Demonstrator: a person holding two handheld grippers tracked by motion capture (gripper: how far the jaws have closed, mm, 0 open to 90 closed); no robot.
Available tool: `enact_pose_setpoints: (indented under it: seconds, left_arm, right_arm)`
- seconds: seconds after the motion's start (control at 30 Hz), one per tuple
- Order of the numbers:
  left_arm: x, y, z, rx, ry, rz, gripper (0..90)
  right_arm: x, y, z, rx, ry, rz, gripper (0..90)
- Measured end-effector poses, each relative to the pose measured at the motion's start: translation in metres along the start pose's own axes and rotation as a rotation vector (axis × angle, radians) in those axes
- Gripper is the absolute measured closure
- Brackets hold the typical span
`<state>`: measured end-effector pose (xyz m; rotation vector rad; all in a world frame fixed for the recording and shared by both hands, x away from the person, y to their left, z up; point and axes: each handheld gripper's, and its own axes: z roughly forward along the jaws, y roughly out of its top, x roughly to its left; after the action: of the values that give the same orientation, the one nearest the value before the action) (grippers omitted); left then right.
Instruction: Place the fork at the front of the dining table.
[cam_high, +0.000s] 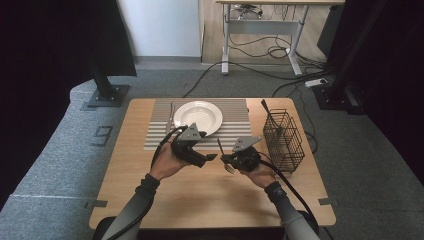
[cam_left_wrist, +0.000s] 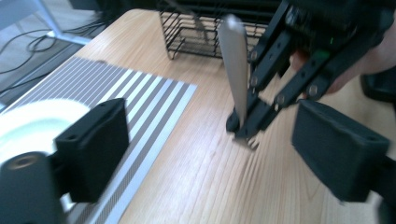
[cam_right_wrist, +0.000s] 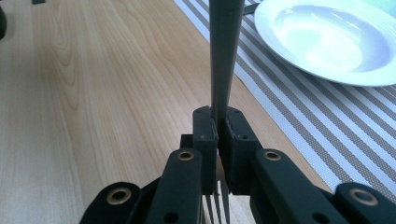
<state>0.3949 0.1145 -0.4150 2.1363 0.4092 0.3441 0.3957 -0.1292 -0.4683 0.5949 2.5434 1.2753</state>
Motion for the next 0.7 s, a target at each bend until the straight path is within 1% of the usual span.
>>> enact_pose_setpoints:
  seconds: [0.1, 0.17, 0.23, 0.33, 0.4, 0.5, 0.6, 0.7]
  left_arm:
    - [-0.005, -0.013, -0.002, 0.002, 0.036, -0.018, 0.0]
    - [-0.008, -0.023, -0.003, 0.004, 0.052, -0.03, 0.0]
    - [-0.011, -0.032, -0.005, 0.007, 0.056, -0.038, 0.0]
    - [-0.017, -0.048, -0.005, 0.01, 0.084, -0.047, 0.0]
    - [-0.022, -0.06, -0.003, 0.009, 0.1, -0.065, 0.0]
    - [-0.029, -0.079, -0.001, 0.008, 0.103, -0.1, 0.0]
    - [-0.034, -0.096, 0.002, 0.026, 0.119, -0.116, 0.0]
    - [-0.036, -0.11, 0.004, 0.063, 0.131, -0.128, 0.0]
  right_arm:
    - [-0.003, -0.001, 0.001, 0.009, -0.011, 0.015, 84.0]
    - [-0.004, -0.001, 0.001, 0.014, -0.022, 0.021, 84.0]
    - [-0.006, -0.001, 0.0, 0.015, -0.027, 0.027, 84.0]
    - [-0.01, -0.001, -0.001, 0.014, -0.041, 0.044, 84.0]
    - [-0.013, -0.001, -0.001, 0.016, -0.053, 0.06, 84.0]
    - [-0.018, -0.001, -0.001, 0.02, -0.074, 0.081, 84.0]
    - [-0.022, -0.001, -0.001, 0.03, -0.091, 0.095, 84.0]
    - [-0.027, 0.001, -0.001, 0.036, -0.11, 0.114, 84.0]
